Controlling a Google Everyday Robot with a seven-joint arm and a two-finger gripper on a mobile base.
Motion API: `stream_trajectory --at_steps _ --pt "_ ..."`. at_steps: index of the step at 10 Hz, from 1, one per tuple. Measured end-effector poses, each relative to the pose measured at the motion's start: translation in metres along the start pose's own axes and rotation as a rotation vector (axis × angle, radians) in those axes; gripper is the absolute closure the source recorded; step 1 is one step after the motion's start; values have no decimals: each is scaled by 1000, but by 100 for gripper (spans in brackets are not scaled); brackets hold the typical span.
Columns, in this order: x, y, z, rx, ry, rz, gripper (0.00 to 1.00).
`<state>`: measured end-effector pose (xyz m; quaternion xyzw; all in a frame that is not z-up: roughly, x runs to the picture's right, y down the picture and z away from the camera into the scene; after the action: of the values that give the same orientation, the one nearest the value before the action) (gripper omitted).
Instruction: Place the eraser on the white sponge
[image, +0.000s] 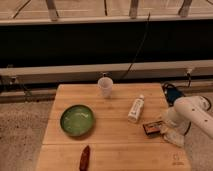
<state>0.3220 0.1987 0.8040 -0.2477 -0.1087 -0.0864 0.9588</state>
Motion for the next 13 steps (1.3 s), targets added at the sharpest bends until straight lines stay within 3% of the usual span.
stream_trajectory --at_steps 2,13 --pt "0 3 0 -7 -5 -1 63" --pt "3 4 -3 -5 -22 -8 63"
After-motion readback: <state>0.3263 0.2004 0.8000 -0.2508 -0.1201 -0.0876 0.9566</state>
